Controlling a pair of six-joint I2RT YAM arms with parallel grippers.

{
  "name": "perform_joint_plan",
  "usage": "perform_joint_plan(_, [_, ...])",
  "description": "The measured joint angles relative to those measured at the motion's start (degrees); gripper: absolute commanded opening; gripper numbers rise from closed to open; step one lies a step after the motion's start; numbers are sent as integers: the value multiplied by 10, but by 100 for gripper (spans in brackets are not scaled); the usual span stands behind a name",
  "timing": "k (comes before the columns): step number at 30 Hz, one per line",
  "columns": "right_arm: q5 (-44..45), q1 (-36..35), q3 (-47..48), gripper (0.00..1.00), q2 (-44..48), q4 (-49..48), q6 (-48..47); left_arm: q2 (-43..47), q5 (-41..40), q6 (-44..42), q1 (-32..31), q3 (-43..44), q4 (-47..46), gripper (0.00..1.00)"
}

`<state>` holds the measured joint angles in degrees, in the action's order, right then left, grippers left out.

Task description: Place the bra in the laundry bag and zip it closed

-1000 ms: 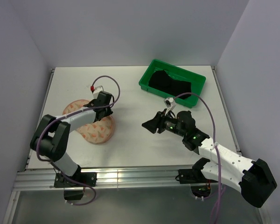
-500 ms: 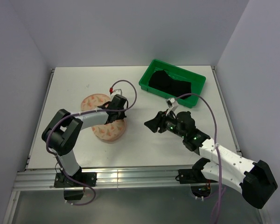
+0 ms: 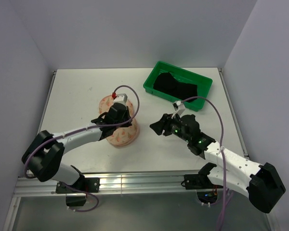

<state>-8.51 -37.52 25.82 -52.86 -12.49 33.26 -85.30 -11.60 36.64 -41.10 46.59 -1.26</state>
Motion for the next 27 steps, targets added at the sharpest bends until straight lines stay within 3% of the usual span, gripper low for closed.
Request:
perform_joint_plan(3, [10, 0, 3, 63, -31, -4, 6, 35, 13, 0, 0, -14, -19, 0])
perform_joint_plan(5, [21, -2, 12, 63, -63, -3, 10, 33, 20, -4, 0, -9, -22, 18])
perform_joint_plan(7, [38, -2, 14, 49, -83, 1, 15, 8, 18, -14, -4, 17, 0, 40])
perform_joint_plan(9, [59, -2, 14, 36, -84, 6, 23, -29, 7, -24, -14, 47, 14, 42])
perform_joint_plan(11, [78, -2, 12, 35, -74, 3, 33, -63, -10, -31, -30, 71, 33, 43])
perform_joint_plan(15, [98, -2, 4, 31, -50, 1, 38, -113, -49, -41, -58, 107, 73, 42])
perform_joint_plan(18, [102, -2, -8, 31, -43, 1, 38, -144, -77, -46, -70, 127, 94, 36])
perform_joint_plan(19, [102, -2, -12, 31, -43, 1, 37, -149, -83, -47, -70, 129, 98, 26])
perform_joint_plan(21, [98, -2, -19, 32, -43, 2, 38, -154, -96, -49, -71, 129, 106, 17])
perform_joint_plan(23, [93, -2, -23, 32, -44, 2, 38, -156, -106, -54, -71, 131, 111, 2])
perform_joint_plan(27, [89, -2, -23, 34, -49, -1, 38, -156, -123, -56, -74, 132, 115, 0])
